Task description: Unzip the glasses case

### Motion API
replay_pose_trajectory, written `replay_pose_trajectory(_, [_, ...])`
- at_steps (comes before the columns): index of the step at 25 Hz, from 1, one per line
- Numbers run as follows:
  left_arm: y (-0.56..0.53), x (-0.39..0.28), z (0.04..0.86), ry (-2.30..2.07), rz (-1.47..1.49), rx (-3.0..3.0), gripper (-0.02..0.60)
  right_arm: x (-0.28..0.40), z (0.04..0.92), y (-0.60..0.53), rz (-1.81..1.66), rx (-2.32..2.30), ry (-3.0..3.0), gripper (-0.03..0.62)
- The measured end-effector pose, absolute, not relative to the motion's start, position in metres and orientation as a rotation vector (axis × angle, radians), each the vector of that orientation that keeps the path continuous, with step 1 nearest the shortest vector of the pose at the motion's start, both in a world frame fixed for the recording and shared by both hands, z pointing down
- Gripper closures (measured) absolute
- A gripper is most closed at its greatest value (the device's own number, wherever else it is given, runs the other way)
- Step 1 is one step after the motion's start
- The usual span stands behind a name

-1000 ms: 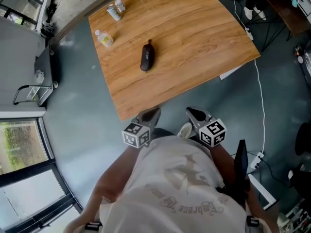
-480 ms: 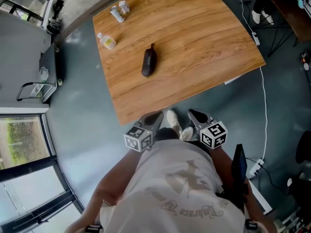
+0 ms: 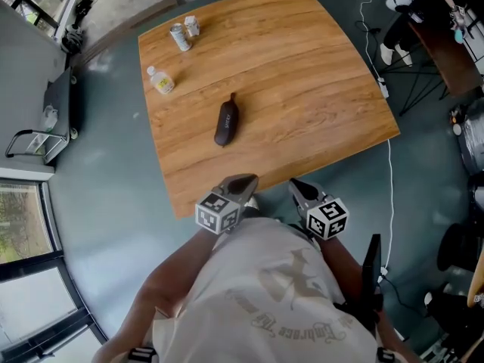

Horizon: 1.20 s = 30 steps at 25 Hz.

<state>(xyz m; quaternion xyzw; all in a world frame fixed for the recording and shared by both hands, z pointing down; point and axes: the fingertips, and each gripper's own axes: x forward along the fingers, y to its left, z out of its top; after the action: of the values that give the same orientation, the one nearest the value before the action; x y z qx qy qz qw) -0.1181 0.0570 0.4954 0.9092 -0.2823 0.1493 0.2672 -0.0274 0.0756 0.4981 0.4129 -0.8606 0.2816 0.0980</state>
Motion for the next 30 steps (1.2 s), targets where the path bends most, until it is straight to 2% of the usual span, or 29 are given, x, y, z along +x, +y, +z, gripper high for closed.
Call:
replay_pose_trajectory(14, [0.011,-0.186,0.513,-0.912,0.378,2.324,0.577,-0.069,0.511,0.005,0.812,1.102,-2.533,0.586])
replay_pose_trajectory(30, [-0.064,-0.182,0.531,-1.156,0.5,2.11,0.575,-0.075,0.528,-0.069,0.845,0.721,-2.595,0.586])
